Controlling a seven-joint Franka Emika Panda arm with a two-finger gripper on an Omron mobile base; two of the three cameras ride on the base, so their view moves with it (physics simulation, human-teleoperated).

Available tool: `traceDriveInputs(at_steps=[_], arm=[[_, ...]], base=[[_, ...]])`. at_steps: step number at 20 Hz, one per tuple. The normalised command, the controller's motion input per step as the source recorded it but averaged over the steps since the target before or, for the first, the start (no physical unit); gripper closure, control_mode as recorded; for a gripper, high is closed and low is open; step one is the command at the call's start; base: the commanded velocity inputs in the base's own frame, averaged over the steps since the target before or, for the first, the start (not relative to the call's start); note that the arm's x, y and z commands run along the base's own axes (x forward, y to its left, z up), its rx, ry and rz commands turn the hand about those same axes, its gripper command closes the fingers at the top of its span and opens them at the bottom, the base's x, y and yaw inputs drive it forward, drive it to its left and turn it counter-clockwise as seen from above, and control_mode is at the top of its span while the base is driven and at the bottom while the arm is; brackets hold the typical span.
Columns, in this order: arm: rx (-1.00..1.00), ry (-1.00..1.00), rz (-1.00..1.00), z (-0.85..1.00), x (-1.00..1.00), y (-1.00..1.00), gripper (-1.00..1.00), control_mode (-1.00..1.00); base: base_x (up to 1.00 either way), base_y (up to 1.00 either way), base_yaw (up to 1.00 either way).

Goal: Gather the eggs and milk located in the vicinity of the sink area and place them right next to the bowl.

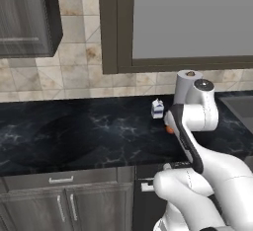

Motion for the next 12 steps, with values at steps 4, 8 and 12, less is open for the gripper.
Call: traceDriveInputs(at_steps=[4, 8, 12], arm=[[-0.06, 0.00, 0.00, 0.00, 0.10, 0.05, -1.00, -1.00], [-0.02, 0.00, 0.00, -0.05, 0.21, 0.00, -1.00, -1.00], [-0.01, 0.00, 0.00, -0.11, 0.25, 0.00, -1.00, -1.00]], base=[[0.00, 0.00, 0.00], [0.00, 0.00, 0.00], [0.00, 0.00, 0.00]])
